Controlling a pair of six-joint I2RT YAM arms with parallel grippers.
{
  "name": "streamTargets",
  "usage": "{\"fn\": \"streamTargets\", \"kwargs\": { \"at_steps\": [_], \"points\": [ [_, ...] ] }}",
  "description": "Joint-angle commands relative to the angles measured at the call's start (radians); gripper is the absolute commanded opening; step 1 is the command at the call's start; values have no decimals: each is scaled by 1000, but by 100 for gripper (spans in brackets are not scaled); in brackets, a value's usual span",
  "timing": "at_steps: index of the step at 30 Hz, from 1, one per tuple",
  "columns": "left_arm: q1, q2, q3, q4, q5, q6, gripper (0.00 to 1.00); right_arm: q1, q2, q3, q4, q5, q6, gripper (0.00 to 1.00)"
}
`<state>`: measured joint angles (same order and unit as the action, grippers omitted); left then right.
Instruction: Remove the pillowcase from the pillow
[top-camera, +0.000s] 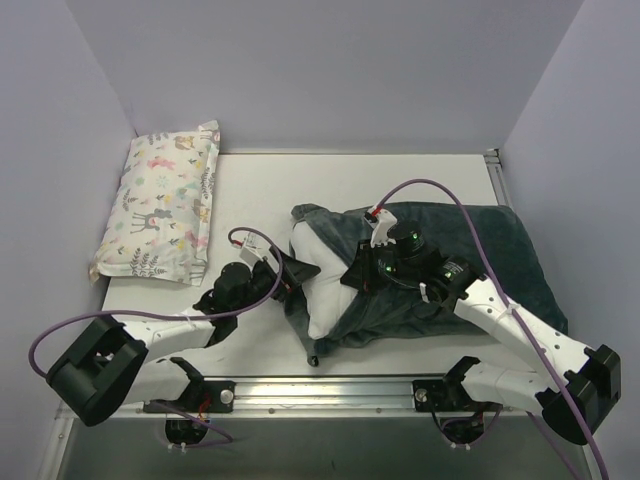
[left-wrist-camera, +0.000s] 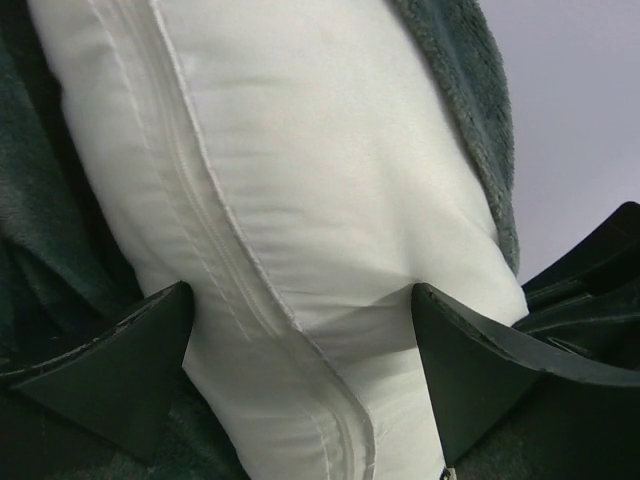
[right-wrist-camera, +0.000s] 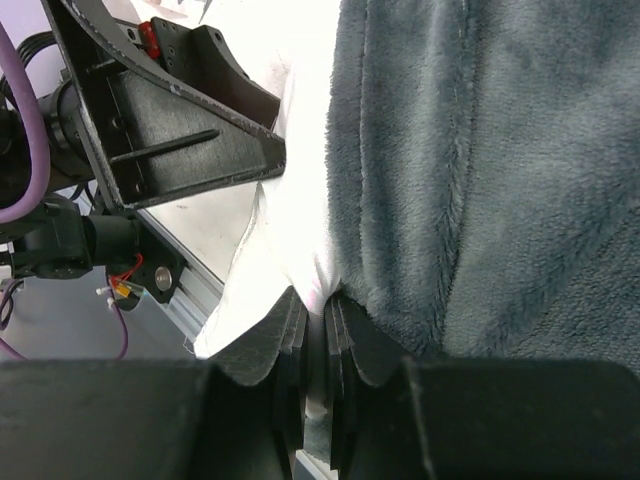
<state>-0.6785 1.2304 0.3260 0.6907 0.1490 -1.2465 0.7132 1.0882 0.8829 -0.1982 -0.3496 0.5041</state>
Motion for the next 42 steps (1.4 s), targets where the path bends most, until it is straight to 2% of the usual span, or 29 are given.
{"fn": "streamTargets", "kwargs": {
  "at_steps": [1,8,12,17,18,20,21,25,27,28,30,31,34,37,42],
  "points": [
    [-38,29,28,164,69,-19,97,3,-13,13,114,-43,30,0],
    [-49,199,102,147,75,-22,97,34,-10,16,114,-35,34,0],
    [-39,282,142,304,83,-37,97,84,7,1,114,-5,28,0],
    [-43,374,217,374,124,-42,97,117,24,-47,135,4,31,0],
    [-43,389,222,413,130,-44,81,120,27,-53,140,6,31,0],
    [-38,434,240,450,168,-57,39,123,30,-71,144,9,30,0],
    [-32,446,245,464,185,-71,0,123,29,-76,146,15,28,0],
    [-29,442,216,458,212,-48,0,127,21,-84,96,87,7,0],
    [-26,374,191,358,216,10,0,126,13,-70,50,150,-12,0],
    [-27,344,182,307,213,39,0,127,10,-61,-1,203,-22,18],
    [-36,239,153,140,189,129,0,127,-7,-38,-49,248,-53,41],
    [-44,210,144,92,179,157,0,127,-10,6,-90,279,-61,56],
    [-61,117,102,-25,146,211,0,140,-1,118,-142,310,-101,72],
    [-88,75,64,-63,126,226,0,141,71,218,-170,343,-139,78],
    [-130,43,1,-66,84,210,0,126,264,509,-262,493,-203,84]
  ]
}}
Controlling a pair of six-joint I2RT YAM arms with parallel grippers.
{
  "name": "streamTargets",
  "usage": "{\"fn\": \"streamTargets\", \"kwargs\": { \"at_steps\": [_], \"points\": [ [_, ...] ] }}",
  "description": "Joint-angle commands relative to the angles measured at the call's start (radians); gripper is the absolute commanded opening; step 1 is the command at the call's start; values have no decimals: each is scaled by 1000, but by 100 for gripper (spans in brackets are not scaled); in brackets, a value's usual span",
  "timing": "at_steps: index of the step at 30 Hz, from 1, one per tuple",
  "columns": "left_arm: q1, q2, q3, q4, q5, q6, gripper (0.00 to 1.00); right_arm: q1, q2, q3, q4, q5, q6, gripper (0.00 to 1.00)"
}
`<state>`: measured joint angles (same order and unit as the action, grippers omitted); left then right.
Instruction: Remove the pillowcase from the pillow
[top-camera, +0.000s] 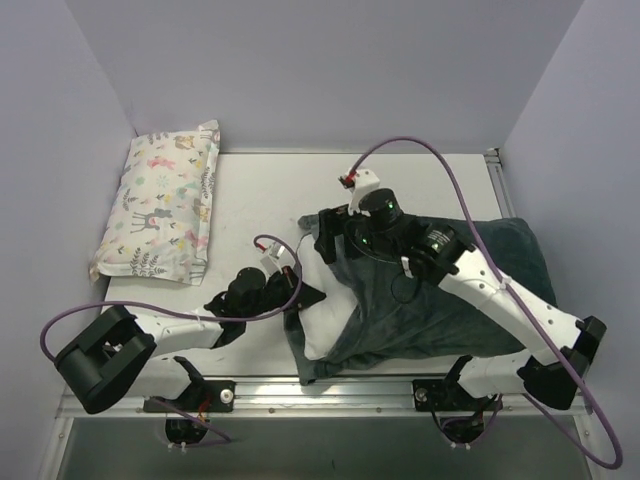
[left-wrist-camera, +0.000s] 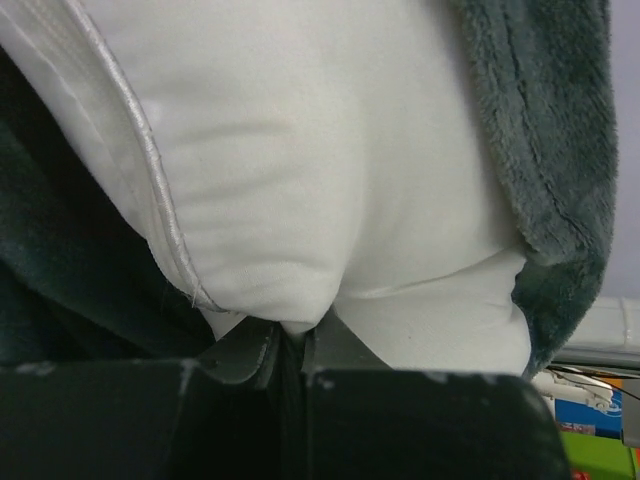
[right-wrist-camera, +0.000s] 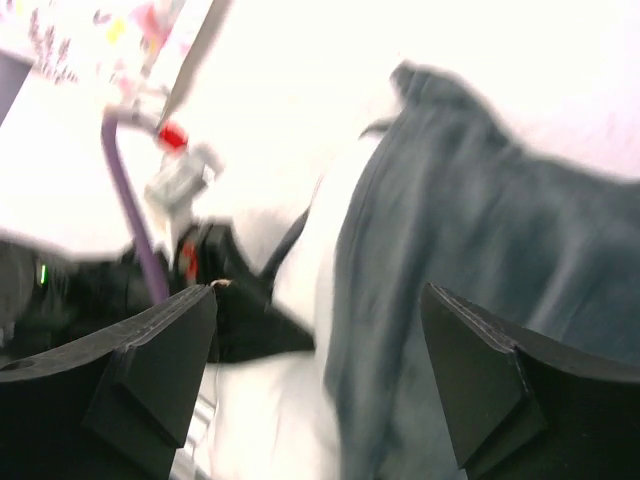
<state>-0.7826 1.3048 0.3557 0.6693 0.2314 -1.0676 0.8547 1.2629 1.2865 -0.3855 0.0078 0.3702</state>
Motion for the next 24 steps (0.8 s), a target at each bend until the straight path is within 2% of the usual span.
{"fn": "streamTargets", "kwargs": {
  "at_steps": [1,2,5,11,14,15,17,18,21,23,24],
  "points": [
    [-27,-38,-46,-45,-1,26,0,-34,128,147,-113,153,-79,86],
    [-30,-51,-52,-46,-10,20,0,-63,217,240,-177,185,-95,86],
    [-35,-84,-69,-56,-27,15,0,-86,350,332,-251,210,-134,86],
    [-43,-113,-77,-82,-55,21,0,-101,531,379,-319,204,-159,91],
    [-52,-137,-74,-103,-67,18,0,-132,614,398,-342,157,-163,84],
    [-56,-147,-69,-114,-73,21,0,-137,630,398,-342,150,-166,80],
    [-69,-174,-57,-169,-96,31,0,-152,659,399,-343,184,-169,53],
    [-75,-185,-51,-183,-102,32,0,-161,662,399,-342,202,-156,31],
    [-95,-237,-38,-247,-133,35,0,-226,652,395,-342,219,-140,11],
    [-110,-297,-32,-319,-181,46,0,-261,638,392,-337,234,-131,6],
    [-121,-320,-31,-341,-196,47,0,-296,633,392,-332,239,-126,1]
  ]
}}
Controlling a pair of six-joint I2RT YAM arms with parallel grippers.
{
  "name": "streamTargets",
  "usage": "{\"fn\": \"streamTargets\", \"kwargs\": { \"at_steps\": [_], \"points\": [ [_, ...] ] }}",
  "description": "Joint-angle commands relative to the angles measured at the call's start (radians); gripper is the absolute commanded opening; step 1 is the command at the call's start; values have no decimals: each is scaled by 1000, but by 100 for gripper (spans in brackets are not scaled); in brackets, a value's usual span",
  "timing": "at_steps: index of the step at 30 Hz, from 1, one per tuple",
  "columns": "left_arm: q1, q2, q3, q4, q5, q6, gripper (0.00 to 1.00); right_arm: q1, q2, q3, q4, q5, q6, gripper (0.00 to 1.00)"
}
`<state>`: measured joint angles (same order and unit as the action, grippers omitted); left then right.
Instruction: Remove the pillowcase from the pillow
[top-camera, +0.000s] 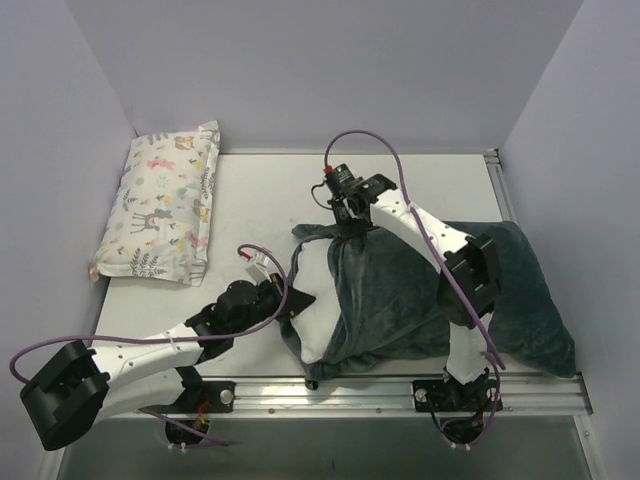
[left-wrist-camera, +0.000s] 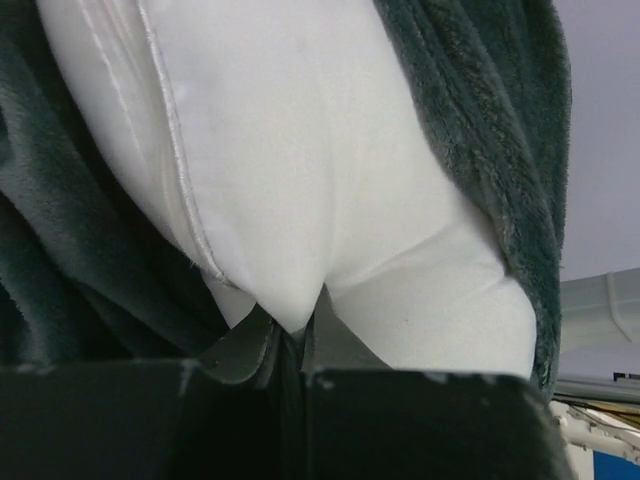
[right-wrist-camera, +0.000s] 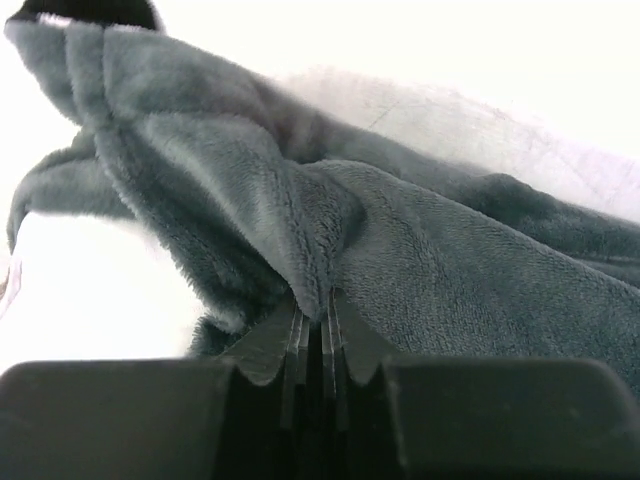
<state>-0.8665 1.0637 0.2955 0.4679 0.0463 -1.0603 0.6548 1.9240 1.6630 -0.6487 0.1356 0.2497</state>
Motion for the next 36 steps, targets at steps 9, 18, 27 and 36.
{"fn": "streamTargets", "kwargs": {
  "at_steps": [9,18,27,36],
  "points": [
    [-51,-436,45,-510,-236,45,0,-285,-69,3,39,141,60,0],
    [-49,-546,102,-675,-413,43,0,-360,-11,174,72,12,92,0],
    [4,-182,352,-595,-465,80,0,-130,-238,106,78,-60,33,74],
    [139,-19,531,-584,-364,83,0,47,-744,-326,176,-50,144,87]
  ]
}}
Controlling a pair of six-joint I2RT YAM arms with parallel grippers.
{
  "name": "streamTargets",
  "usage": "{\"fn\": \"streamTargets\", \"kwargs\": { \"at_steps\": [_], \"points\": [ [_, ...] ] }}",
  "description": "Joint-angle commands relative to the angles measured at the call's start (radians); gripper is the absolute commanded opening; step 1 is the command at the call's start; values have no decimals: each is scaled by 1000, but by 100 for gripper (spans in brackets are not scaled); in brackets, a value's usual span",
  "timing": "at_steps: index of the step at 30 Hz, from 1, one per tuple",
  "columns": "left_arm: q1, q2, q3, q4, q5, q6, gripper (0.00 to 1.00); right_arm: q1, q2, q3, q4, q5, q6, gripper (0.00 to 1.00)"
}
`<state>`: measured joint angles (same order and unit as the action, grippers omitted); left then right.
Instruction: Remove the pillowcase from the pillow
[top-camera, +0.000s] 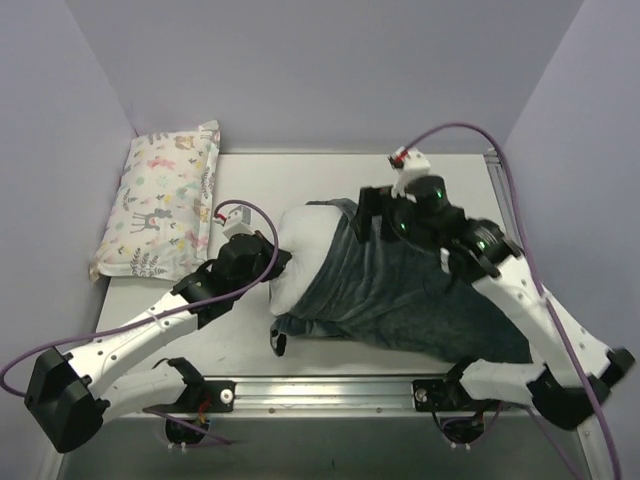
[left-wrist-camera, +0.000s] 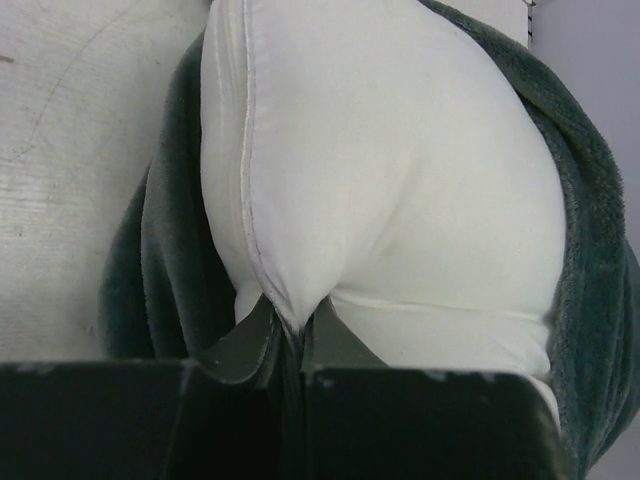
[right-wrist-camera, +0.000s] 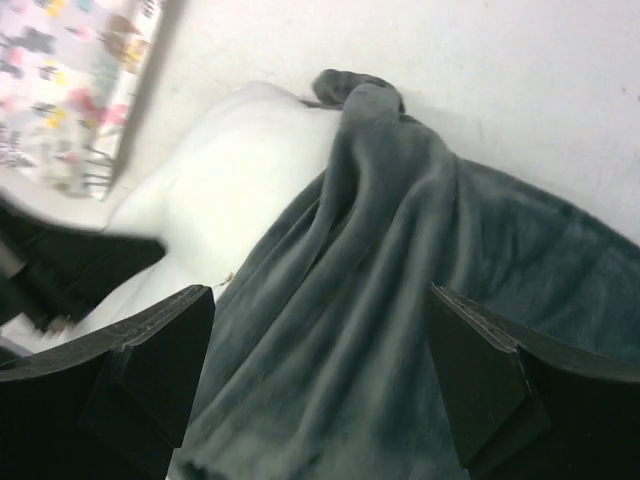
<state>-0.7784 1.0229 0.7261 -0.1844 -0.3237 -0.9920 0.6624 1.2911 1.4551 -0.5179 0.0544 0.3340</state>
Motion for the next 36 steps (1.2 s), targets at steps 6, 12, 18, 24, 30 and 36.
{"fn": "streamTargets", "kwargs": {
  "at_steps": [6,12,18,24,30,36],
  "points": [
    [88,126,220,54,61,7,0,351,-282,-396,139,238,167,89],
    [90,183,275,42,69,7,0,649,-195,-480,239,486,278,92],
    [91,184,271,43,71,4,0,714,-24,-417,252,625,324,96],
    [125,145,272,28,94,19,0,688,63,-424,160,768,370,90],
    [177,134,314,3,141,55,0,661,77,-420,78,797,359,16],
    [347,164,358,-4,270,81,0,664,11,-490,-7,777,396,11]
  ]
}}
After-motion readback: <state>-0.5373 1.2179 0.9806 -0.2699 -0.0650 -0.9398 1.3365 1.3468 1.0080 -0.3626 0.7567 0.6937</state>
